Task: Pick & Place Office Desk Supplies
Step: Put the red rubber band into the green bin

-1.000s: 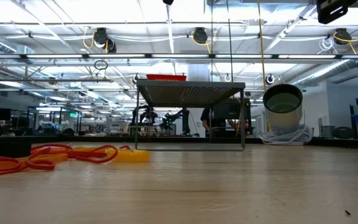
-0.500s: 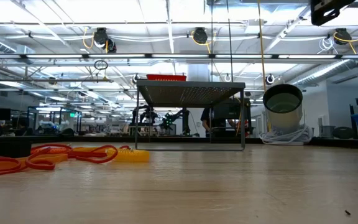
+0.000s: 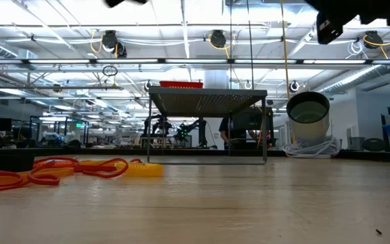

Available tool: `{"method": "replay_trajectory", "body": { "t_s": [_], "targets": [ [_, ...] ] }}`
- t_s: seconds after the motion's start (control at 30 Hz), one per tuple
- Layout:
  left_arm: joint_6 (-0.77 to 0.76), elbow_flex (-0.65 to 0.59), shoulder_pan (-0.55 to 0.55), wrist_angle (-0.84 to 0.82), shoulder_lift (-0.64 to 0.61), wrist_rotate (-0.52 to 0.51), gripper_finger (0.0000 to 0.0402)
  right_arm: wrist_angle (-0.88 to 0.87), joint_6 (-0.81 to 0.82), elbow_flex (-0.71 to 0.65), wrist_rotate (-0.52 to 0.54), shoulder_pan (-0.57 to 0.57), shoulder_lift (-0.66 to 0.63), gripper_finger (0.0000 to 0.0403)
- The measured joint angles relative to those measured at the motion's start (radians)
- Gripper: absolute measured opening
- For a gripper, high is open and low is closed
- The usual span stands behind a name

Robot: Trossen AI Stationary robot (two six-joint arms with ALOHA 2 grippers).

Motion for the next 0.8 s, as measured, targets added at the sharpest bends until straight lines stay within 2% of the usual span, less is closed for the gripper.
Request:
{"method": "replay_trajectory", "body": {
  "t_s": [0.2, 0.47, 0.8],
  "targets": [
    [-0.254, 0.0, -0.045, -0.187, 0.0, 0.022, 0.025, 0.001, 0.009, 0.0, -0.001, -0.048, 0.059, 0.0084],
    [-0.478, 0.0, -0.145, -0.188, 0.029, 0.013, 0.025, -0.007, 0.048, 0.0, -0.002, -0.074, 0.107, 0.0084],
    [-0.581, -0.029, -0.188, -0.198, 0.164, 0.021, 0.025, -0.044, 0.049, 0.0, -0.006, -0.074, 0.106, 0.0082]
  ]
}}
